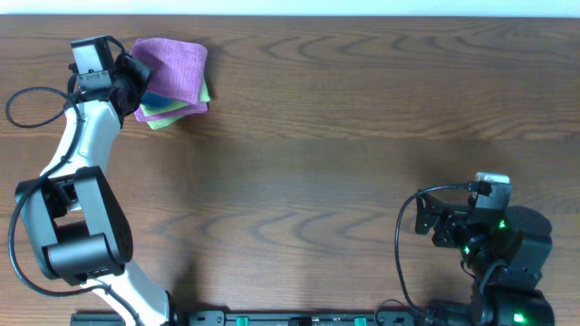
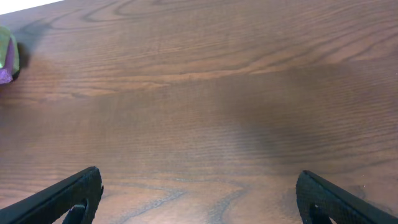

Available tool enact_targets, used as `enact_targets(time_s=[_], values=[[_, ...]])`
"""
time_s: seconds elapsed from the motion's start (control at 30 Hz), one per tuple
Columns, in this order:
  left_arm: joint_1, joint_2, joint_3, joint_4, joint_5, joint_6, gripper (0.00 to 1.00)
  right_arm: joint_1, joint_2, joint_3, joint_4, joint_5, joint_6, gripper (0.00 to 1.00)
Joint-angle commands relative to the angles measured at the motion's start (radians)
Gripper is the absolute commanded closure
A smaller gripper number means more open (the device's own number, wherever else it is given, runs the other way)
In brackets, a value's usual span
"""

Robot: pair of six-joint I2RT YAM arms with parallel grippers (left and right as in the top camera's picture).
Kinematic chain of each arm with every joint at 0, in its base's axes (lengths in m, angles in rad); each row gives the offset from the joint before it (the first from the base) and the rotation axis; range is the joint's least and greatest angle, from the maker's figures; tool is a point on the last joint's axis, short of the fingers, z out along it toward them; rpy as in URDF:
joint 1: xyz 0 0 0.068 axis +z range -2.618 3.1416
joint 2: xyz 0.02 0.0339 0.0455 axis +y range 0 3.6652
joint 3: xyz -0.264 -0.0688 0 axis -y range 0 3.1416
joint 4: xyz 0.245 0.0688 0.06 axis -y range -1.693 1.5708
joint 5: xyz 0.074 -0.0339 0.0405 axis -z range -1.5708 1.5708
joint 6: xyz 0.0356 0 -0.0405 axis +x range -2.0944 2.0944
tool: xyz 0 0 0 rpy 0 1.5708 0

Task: Fold the cloth
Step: 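Lower the purple cloth onto the top of the cloth stack, then open the left gripper and withdraw it from the stack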

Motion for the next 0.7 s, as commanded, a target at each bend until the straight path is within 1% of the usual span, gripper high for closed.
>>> enact_targets(time_s=[0.0,0.13,0.17,0.27,0.43,0.53,0.67], values=[[0.005,-0.031,0.0,-0.001,-0.006,0.003,0.25,-0.002,-0.002,-0.005,0.002,0.003,0.011,0.01],[0.012,-0.076,0.0,-0.013,-0.025,0.037,0.03,-0.002,-0.002,-0.005,0.002,0.003,0.011,0.01],[0.013,-0.089,0.0,-0.025,-0.038,0.047,0.05,-0.002,-0.002,-0.005,0.002,0.003,0.011,0.01],[0.014,-0.138,0.0,-0.095,-0.098,0.068,0.05,-0.002,-0.002,-0.005,0.001,0.003,0.011,0.01],[0.02,-0.197,0.0,-0.206,-0.104,0.113,0.05,-0.002,-0.002,-0.005,0.002,0.003,0.011,0.01],[0.016,-0.247,0.0,-0.283,-0.092,0.203,0.05,-0.002,-0.002,-0.005,0.002,0.003,0.011,0.01],[0.015,-0.345,0.0,-0.396,-0.017,0.364,0.05,-0.002,-0.002,-0.005,0.002,0.003,0.011,0.01]])
